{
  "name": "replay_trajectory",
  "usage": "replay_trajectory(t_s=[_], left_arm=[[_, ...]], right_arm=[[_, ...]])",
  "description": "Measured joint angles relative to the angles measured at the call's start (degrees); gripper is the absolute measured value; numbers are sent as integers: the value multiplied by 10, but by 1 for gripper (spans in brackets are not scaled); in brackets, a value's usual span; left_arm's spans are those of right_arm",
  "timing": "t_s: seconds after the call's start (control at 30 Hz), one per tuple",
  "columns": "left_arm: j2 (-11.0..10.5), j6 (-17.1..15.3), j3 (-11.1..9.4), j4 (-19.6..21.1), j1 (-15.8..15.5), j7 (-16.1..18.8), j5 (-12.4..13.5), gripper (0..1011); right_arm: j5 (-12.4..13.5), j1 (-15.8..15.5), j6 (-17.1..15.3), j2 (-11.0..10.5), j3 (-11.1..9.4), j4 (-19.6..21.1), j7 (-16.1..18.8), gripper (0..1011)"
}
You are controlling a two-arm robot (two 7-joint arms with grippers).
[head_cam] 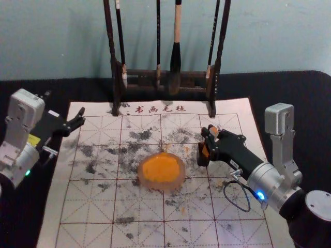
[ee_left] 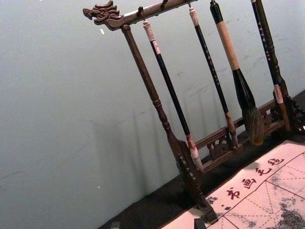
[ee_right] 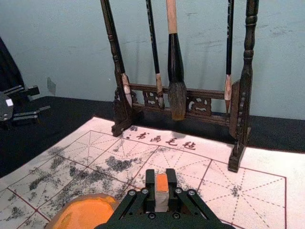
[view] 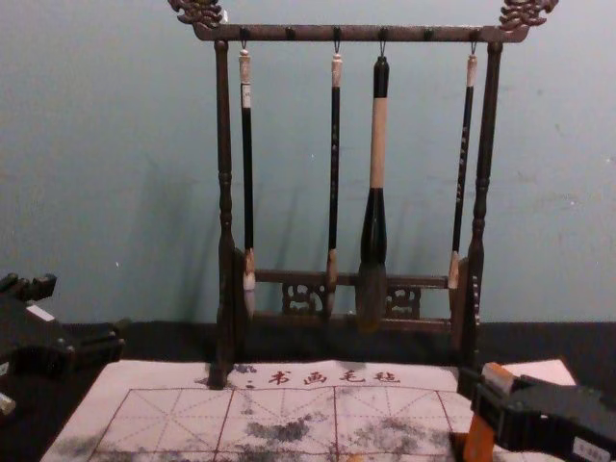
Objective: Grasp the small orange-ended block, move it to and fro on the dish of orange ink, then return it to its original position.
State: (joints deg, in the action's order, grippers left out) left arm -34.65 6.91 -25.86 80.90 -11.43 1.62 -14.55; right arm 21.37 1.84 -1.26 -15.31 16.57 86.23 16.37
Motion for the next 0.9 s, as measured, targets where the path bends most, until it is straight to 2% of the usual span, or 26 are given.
replay_trajectory(t_s=[0.37,0.9], left_arm=[[0,0,0,0,0,0,0,1001],[0,0,0,0,0,0,0,1001]], right_arm=[[-19,7,16,6,8,-23,0,111],[-65,17,37,16,14,-58,-6,112]])
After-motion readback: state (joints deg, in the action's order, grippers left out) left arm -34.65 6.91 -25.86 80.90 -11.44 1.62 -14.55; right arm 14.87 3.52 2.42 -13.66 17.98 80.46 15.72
